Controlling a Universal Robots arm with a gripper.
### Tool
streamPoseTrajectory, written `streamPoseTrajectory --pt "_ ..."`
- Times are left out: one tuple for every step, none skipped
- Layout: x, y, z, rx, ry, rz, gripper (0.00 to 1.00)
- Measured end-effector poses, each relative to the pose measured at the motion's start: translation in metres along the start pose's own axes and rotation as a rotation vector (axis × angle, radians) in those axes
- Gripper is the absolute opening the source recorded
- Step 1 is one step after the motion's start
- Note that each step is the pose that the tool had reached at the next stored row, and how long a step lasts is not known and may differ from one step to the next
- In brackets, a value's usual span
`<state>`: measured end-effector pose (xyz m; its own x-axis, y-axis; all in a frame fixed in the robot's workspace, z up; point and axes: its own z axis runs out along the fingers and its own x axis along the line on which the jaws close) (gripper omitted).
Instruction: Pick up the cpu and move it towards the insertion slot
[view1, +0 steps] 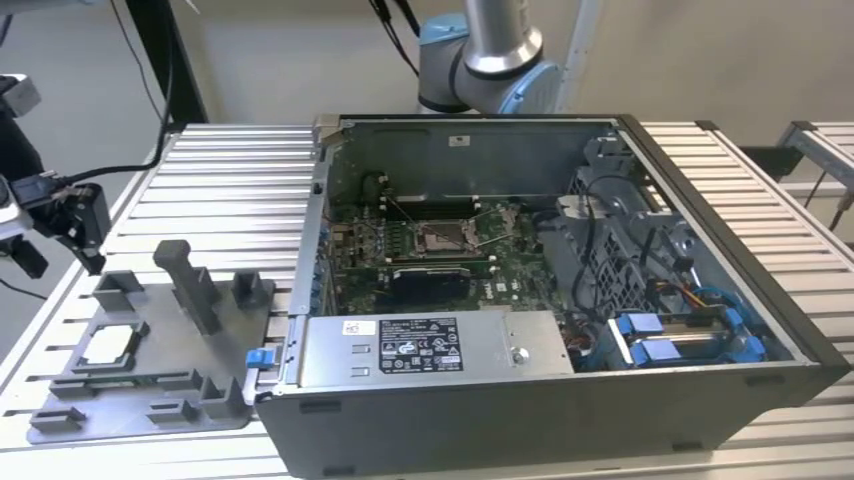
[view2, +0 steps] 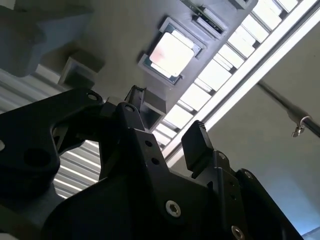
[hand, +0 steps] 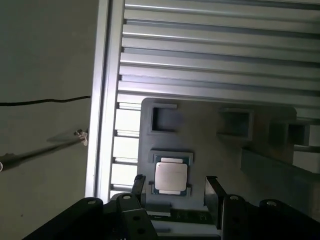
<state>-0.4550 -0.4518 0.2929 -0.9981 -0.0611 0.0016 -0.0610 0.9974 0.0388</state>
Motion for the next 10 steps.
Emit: streamPoseTrajectory --pt "0.0005 -0.0009 0.0018 0.0001 -0.0009 0.001 1.00" --pt "0.0009 -0.0019 0.0036 0.0002 -0.0020 0.003 1.00" --pt "0.0014 -0.0028 0.0055 0.0002 -0.0031 0.005 1.00" --pt "0.0017 -0.0038 0.0071 0.0003 -0.0039 0.006 1.00" --pt "0.0021 -0.0048 0.0089 0.0003 -0.0050 0.008 1.00" --pt "0.0024 -0.0058 0.0107 0.0004 -0.0058 0.010 1.00" --pt "0.0026 -0.0066 0.0125 0.0004 -0.0068 0.012 1.00" --pt "0.0029 -0.0072 0.0143 0.0004 -0.0077 0.014 1.00" --pt "0.0031 -0.0078 0.0162 0.0005 -0.0083 0.015 1.00" --pt "0.0033 -0.0082 0.0179 0.0006 -0.0087 0.017 1.00"
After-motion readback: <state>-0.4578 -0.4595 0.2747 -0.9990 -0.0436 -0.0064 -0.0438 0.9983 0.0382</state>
